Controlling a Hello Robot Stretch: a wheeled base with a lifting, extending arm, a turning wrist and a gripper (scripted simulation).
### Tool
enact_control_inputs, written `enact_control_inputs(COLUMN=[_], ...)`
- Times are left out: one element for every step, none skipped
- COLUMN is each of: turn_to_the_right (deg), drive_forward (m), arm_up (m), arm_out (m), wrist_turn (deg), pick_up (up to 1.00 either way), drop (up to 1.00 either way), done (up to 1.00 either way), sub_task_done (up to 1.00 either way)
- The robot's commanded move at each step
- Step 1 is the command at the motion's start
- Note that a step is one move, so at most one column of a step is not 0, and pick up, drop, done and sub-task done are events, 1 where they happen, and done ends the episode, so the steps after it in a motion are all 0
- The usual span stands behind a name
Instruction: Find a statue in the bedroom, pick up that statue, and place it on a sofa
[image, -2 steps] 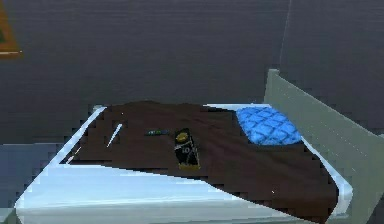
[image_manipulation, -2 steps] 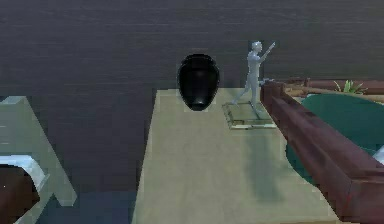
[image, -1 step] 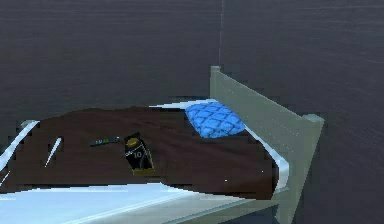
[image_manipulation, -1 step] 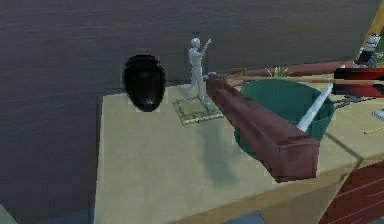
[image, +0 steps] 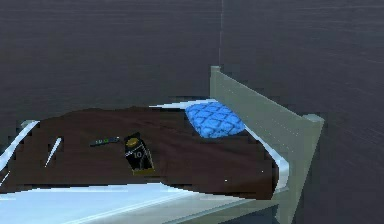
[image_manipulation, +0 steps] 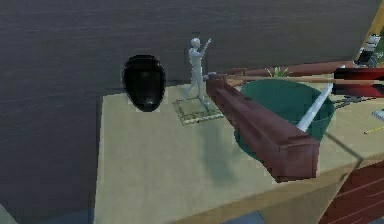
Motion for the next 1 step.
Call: enact_control_inputs(turn_to_the_right=[0.0], drive_forward=[0.0], arm_up=[0.38], arm_out=[0.0], wrist_turn=[0.0], pick_up=[0.0], drop=[0.0], done=[0.0], sub_task_done=[0.0])
